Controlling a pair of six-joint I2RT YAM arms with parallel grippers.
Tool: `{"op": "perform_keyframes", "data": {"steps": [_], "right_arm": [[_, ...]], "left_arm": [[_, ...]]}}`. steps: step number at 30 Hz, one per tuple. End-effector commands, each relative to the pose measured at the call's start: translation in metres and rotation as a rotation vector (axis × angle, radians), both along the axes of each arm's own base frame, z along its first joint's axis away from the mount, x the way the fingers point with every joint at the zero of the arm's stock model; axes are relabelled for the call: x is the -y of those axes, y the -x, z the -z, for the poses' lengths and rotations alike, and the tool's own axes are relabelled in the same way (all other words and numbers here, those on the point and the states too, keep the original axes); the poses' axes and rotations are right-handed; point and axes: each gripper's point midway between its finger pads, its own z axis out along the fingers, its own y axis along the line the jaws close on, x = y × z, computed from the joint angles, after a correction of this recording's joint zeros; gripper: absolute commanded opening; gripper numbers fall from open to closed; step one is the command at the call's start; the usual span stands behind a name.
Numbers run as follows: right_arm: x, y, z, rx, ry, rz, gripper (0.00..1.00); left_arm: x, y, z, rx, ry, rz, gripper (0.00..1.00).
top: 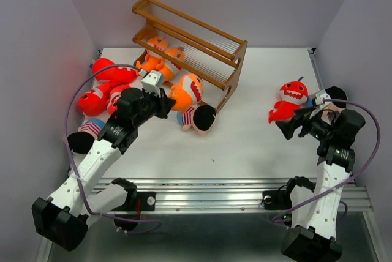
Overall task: Place and organize the stuffed toys onto the shelf
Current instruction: Pass the stuffed toy from the right arm to the left
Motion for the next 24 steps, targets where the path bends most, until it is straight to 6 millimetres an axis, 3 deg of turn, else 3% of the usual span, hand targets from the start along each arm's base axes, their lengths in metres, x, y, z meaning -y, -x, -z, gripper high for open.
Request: {"op": "perform_keyframes", "data": {"steps": [1,4,7,24], "right_arm": [[0.001,-0.003,-0.007,0.046,0.021,0.005,1.0],[0.001,-0.001,-0.009,0.053,0.022,0.004,1.0],[0.0,-0.001,-0.01,0.059,0.026,0.002,1.0],[-0.003,0.005,-0.019,0.1,0.047,0.002,1.0]], "left_arm": [[-0.025,-0.015,0.002,-0.003,0.052,-0.096,0.0],[-0.05,-0.034,0.003,0.03,0.108,-0.205,0.0],[-0.057,-0.041,0.009,0.053,0.136,-0.252,0.0],[-0.066,-0.097,0.027,0.017,0.166,-0.382,0.0]]}}
